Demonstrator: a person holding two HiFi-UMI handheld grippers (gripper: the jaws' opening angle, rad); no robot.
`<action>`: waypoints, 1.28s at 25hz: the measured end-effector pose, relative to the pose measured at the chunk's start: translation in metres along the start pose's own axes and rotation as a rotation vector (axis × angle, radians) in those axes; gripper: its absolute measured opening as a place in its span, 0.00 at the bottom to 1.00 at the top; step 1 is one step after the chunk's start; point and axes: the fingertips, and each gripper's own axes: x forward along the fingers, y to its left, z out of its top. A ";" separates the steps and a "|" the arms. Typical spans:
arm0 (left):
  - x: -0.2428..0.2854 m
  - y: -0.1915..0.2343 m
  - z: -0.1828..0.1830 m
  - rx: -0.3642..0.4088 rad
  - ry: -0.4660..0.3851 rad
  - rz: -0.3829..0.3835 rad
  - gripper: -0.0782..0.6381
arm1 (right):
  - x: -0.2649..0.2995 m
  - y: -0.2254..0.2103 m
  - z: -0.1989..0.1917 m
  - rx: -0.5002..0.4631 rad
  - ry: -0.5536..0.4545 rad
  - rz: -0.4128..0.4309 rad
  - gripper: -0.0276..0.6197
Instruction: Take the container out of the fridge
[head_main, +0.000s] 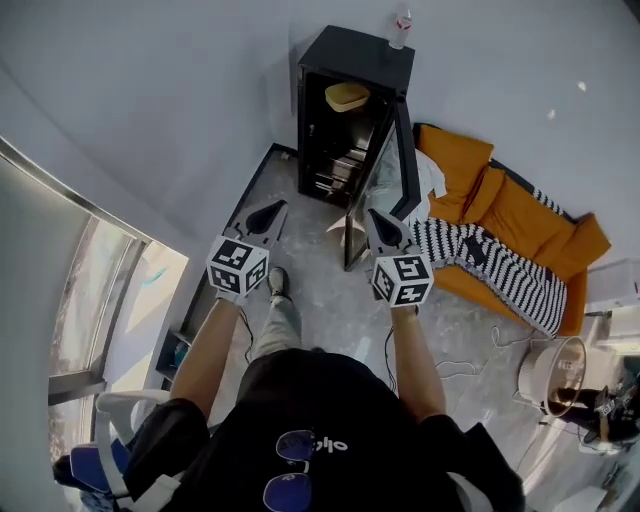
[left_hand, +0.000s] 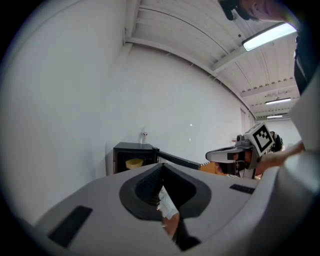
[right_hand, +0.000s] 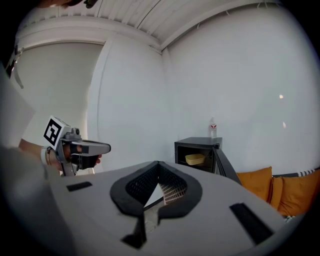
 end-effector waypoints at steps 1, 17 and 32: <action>0.013 0.011 0.005 0.002 -0.001 -0.010 0.11 | 0.013 -0.007 0.005 0.002 -0.001 -0.010 0.05; 0.156 0.191 0.041 -0.010 0.022 -0.159 0.11 | 0.210 -0.063 0.055 0.029 0.018 -0.143 0.05; 0.224 0.229 0.021 -0.061 0.042 -0.267 0.11 | 0.254 -0.096 0.036 0.050 0.046 -0.251 0.05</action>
